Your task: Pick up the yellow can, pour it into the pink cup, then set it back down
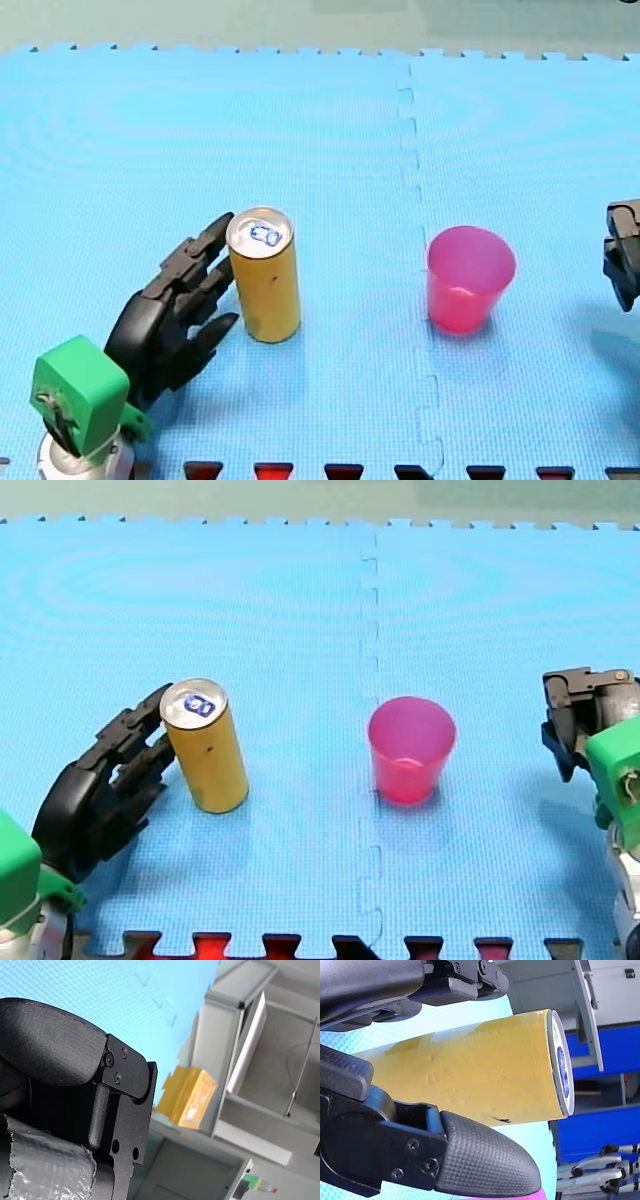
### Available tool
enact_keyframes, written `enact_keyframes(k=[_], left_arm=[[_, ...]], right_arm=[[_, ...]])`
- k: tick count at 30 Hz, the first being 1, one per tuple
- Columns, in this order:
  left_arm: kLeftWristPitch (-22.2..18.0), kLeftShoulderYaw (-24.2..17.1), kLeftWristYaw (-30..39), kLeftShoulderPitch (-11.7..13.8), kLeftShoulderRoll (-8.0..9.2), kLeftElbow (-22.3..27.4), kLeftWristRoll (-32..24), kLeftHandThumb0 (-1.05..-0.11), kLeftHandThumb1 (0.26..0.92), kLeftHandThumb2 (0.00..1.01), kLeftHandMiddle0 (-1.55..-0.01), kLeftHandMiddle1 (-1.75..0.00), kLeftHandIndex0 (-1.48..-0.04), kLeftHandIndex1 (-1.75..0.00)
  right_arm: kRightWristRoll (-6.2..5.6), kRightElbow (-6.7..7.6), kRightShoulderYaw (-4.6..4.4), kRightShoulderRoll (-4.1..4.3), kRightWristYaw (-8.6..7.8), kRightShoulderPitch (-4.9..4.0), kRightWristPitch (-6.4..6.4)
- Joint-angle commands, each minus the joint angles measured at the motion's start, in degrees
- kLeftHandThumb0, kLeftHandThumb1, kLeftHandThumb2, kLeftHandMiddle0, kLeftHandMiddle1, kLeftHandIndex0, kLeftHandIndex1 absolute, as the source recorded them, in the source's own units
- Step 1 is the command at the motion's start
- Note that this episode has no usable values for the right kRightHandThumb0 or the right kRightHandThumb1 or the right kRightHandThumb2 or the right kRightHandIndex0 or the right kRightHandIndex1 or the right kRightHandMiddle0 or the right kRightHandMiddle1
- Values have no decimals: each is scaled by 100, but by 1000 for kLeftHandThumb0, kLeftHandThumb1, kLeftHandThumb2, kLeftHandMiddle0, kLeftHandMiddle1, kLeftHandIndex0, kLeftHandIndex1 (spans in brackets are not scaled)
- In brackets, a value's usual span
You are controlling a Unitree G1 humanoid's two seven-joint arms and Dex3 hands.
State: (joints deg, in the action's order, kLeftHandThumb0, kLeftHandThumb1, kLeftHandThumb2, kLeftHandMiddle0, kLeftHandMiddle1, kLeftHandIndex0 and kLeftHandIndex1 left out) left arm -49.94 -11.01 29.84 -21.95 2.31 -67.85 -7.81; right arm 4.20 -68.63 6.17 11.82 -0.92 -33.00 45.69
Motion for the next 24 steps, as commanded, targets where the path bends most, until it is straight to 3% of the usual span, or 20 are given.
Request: enact_keyframes(k=[1, 12, 24], left_arm=[[22, -6, -12, -27, 24, -7, -9, -1048, 921, 174, -288, -1, -238, -2], [75, -34, -2, -71, 21, -43, -35, -1048, 921, 181, -291, -2, -239, -2], [205, -180, 223, -175, 125, -136, -195, -1048, 921, 187, -293, -2, -245, -3]], right_arm=[[-15, 1, 6, 12, 11, -34, -13], [-44, 3, 11, -5, -43, -56, -69], [-187, 171, 47, -243, -36, -67, -349]])
